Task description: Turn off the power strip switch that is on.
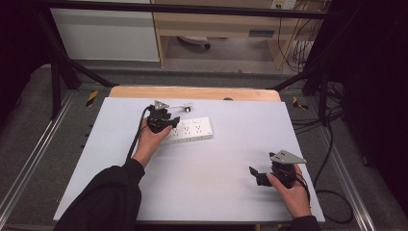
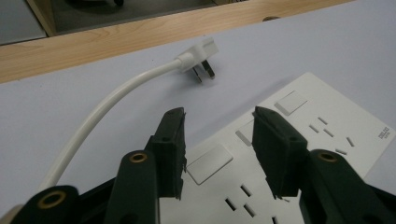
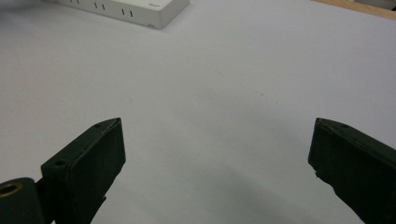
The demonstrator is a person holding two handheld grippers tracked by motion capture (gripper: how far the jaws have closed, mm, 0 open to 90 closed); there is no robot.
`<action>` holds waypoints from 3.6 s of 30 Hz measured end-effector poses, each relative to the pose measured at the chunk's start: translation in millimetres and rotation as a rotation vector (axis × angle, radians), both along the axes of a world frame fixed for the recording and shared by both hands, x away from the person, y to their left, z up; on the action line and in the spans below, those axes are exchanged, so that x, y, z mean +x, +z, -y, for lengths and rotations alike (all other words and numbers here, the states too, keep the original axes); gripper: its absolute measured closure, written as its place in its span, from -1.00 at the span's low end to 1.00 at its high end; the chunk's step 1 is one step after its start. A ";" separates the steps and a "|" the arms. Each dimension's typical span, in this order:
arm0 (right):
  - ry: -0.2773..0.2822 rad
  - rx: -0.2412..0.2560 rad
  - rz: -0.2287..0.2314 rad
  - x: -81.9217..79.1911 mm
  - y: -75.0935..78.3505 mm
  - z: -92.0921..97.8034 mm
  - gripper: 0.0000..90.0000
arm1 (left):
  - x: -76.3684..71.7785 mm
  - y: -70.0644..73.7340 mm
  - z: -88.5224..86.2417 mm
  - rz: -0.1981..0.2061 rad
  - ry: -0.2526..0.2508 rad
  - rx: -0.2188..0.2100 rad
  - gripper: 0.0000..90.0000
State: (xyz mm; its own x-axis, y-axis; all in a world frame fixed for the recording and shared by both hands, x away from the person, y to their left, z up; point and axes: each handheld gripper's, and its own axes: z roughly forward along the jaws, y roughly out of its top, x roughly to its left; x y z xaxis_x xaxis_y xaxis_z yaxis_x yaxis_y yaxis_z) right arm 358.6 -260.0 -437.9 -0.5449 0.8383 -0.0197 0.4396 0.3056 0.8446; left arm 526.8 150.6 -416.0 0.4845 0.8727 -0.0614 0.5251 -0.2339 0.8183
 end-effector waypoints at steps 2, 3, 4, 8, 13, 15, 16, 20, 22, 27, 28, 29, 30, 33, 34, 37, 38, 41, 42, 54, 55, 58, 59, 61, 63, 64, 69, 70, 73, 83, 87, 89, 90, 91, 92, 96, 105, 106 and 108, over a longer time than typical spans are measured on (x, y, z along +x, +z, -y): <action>0.000 0.001 -0.003 -0.1 0.0 -0.2 -0.90 | 0.5 -0.5 0.6 -0.002 -0.002 -0.002 0.31; 0.001 0.000 -0.002 0.0 -0.1 -0.2 -0.90 | 0.7 -0.8 0.7 -0.004 -0.004 0.001 0.34; 0.001 -0.002 -0.002 0.0 -0.1 -0.1 -0.90 | 0.9 -1.2 1.1 -0.005 -0.004 0.000 0.38; 0.002 -0.001 -0.003 0.0 -0.1 -0.1 -0.90 | 1.8 -2.1 1.1 -0.009 -0.012 0.000 0.55; 0.002 0.001 -0.001 -0.1 0.0 0.1 -0.90 | 2.2 -2.1 1.8 0.006 -0.014 -0.009 0.71; 0.003 0.003 -0.005 -0.1 -0.1 0.0 -0.90 | 3.1 -2.9 2.5 0.002 -0.014 -0.017 0.77; 0.004 0.004 -0.004 0.0 0.0 0.1 -0.90 | 3.3 -3.3 2.9 -0.001 -0.014 -0.019 0.80; 0.005 0.003 -0.004 -0.1 0.0 0.1 -0.90 | 4.1 -5.2 4.7 -0.011 -0.019 -0.021 0.85; 0.005 0.004 -0.005 -0.1 0.0 0.0 -0.90 | 4.4 -6.5 5.5 -0.017 -0.020 -0.019 0.88; 0.006 0.005 -0.005 -0.1 -0.1 0.0 -0.90 | 5.3 -9.2 6.4 -0.025 -0.019 -0.010 0.97; 0.006 0.005 -0.005 -0.1 -0.1 0.0 -0.90 | 5.4 -9.6 6.6 -0.026 -0.018 -0.009 0.98; 0.006 0.004 -0.005 -0.1 -0.1 0.2 -0.90 | 5.5 -9.9 6.8 -0.026 -0.017 -0.007 0.99; 0.006 0.005 -0.005 -0.1 -0.3 0.0 -0.90 | 5.5 -10.1 7.0 -0.023 -0.016 -0.005 1.00; 0.008 0.004 -0.007 0.0 -0.4 0.0 -0.90 | 6.1 -10.9 7.2 -0.021 -0.011 -0.002 1.00; 0.008 0.005 -0.007 0.0 -0.4 0.0 -0.90 | 6.4 -11.0 6.8 -0.021 -0.010 0.001 1.00; 0.008 0.004 -0.005 0.0 -0.4 0.1 -0.90 | 7.2 -12.0 6.2 -0.023 -0.003 -0.001 1.00; 0.007 0.005 -0.007 -0.1 -0.4 0.2 -0.90 | 7.6 -12.6 5.9 -0.024 -0.001 -0.003 1.00; 0.008 0.003 -0.006 0.0 -0.5 0.3 -0.90 | 7.9 -13.5 5.7 -0.024 -0.002 0.002 1.00; 0.008 0.005 -0.006 0.0 -0.5 0.2 -0.90 | 8.0 -14.0 5.8 -0.026 -0.003 0.002 1.00; 0.009 0.002 -0.006 0.1 -0.6 0.6 -0.90 | 8.5 -16.3 7.6 -0.028 -0.009 0.007 1.00; 0.008 0.002 -0.006 0.1 -0.6 0.6 -0.90 | 8.5 -16.5 7.7 -0.028 -0.009 0.006 1.00; 0.008 0.002 -0.006 0.1 -0.6 0.7 -0.90 | 8.7 -16.9 7.9 -0.026 -0.011 0.009 1.00; 0.008 0.002 -0.006 0.1 -0.6 0.6 -0.90 | 8.7 -17.1 8.2 -0.025 -0.009 0.007 1.00; 0.008 0.002 -0.006 0.1 -0.6 0.6 -0.90 | 8.7 -17.7 8.7 -0.026 -0.010 0.008 1.00; 0.009 0.002 -0.006 0.1 -0.7 0.6 -0.90 | 9.0 -18.5 9.0 -0.027 -0.008 0.007 1.00; 0.009 0.002 -0.007 0.1 -0.7 0.6 -0.90 | 9.1 -18.9 9.0 -0.026 -0.009 0.009 1.00; 0.008 0.000 -0.005 0.4 -1.0 0.7 -0.90 | 9.4 -18.9 8.3 -0.025 -0.006 0.014 1.00; 0.008 0.000 -0.005 0.4 -1.0 0.7 -0.90 | 9.4 -18.9 8.4 -0.025 -0.007 0.014 1.00; 0.010 -0.001 -0.005 0.4 -1.0 0.6 -0.90 | 9.4 -19.0 8.3 -0.025 -0.008 0.012 1.00; 0.009 0.000 -0.007 0.1 -0.9 0.5 -0.90 | 8.6 -19.1 8.8 -0.021 -0.016 0.023 1.00; 0.009 -0.001 -0.006 0.3 -1.0 0.6 -0.90 | 8.4 -19.1 9.1 -0.018 -0.017 0.030 1.00; 0.009 -0.001 -0.006 0.3 -1.0 0.5 -0.90 | 8.4 -19.1 9.2 -0.018 -0.017 0.031 1.00; 0.009 -0.001 -0.007 0.3 -1.0 0.5 -0.90 | 8.5 -19.2 9.0 -0.019 -0.018 0.028 1.00; 0.010 -0.001 -0.007 0.2 -1.0 0.5 -0.90 | 8.6 -19.2 8.8 -0.020 -0.018 0.027 1.00; 0.010 -0.001 -0.007 0.2 -1.1 0.4 -0.90 | 8.6 -19.2 8.8 -0.020 -0.019 0.027 1.00; 0.010 -0.001 -0.009 0.2 -1.2 0.3 -0.90 | 8.2 -19.4 9.9 -0.014 -0.019 0.036 1.00; 0.010 -0.001 -0.009 0.1 -1.1 0.1 -0.90 | 8.3 -19.7 10.5 -0.015 -0.022 0.044 1.00; 0.010 -0.002 -0.009 0.2 -1.2 0.2 -0.90 | 8.5 -20.5 10.8 -0.020 -0.027 0.043 1.00; 0.009 -0.001 -0.009 0.1 -1.1 0.2 -0.90 | 8.0 -20.6 12.9 -0.019 -0.032 0.045 1.00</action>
